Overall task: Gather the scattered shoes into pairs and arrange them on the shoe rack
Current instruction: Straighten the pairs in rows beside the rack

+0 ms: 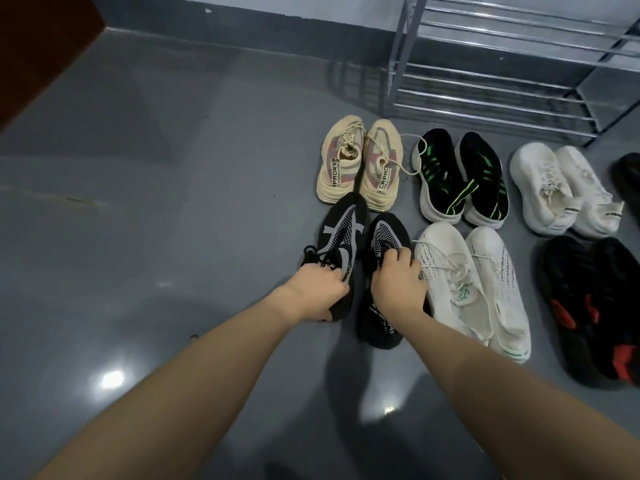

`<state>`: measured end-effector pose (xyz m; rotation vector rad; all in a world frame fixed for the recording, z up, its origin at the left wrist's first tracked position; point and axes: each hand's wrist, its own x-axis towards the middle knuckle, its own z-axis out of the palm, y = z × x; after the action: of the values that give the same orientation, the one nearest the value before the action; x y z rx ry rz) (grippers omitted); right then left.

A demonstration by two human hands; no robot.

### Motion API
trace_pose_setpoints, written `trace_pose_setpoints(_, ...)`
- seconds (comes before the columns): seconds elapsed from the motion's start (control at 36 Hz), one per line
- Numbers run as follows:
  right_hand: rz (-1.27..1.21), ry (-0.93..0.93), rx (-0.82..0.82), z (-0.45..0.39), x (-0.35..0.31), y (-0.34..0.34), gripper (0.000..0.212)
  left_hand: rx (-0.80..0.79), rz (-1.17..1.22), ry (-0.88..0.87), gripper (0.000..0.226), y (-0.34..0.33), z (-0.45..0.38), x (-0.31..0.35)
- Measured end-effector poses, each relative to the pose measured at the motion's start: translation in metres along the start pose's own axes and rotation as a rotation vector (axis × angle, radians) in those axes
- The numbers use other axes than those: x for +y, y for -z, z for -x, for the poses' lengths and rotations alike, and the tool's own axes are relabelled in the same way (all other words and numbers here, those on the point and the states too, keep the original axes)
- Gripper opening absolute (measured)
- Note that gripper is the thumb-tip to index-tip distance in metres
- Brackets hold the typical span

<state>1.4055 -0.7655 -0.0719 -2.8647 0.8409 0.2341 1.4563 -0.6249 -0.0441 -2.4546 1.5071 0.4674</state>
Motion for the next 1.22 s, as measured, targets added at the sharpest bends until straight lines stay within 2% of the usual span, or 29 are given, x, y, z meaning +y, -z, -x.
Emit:
trace_pose_setpoints(0.08,-0.026,0.003,0.004,-0.002,-0.003,0.002,0.024,0.019,-0.019,0.004,0.042,0.005,0.002,0.003)
trace_pose_setpoints(0.28,-0.079,-0.003,0.011,-0.002,-0.005,0.008,0.024,0.108,0.14,0.137,0.066,0.004,0.002,0.012)
trace_pose_setpoints(0.39,-0.103,0.004,0.009,-0.001,-0.004,0.009,0.024,0.129,0.119,0.148,0.058,0.0,0.005,0.014)
trace_pose_setpoints(0.58,-0.078,0.039,0.039,0.005,-0.001,0.008,0.022,0.081,0.151,0.148,0.03,-0.011,0.017,0.017)
trace_pose_setpoints(0.78,0.02,0.111,0.008,-0.003,-0.014,0.007,0.024,0.049,0.185,0.134,0.035,-0.014,0.021,0.005)
trace_pose_setpoints(1.0,0.082,0.133,-0.049,-0.004,-0.009,0.004,0.026,0.082,0.172,0.068,0.045,-0.018,0.019,0.013)
trace_pose_setpoints(1.14,0.042,0.166,-0.056,-0.004,-0.003,0.005,0.026,0.068,0.144,0.1,0.038,-0.019,0.018,0.017)
trace_pose_setpoints(1.22,-0.037,0.148,-0.066,-0.004,-0.001,0.005,0.026,0.057,0.1,0.115,0.043,-0.02,0.018,0.017)
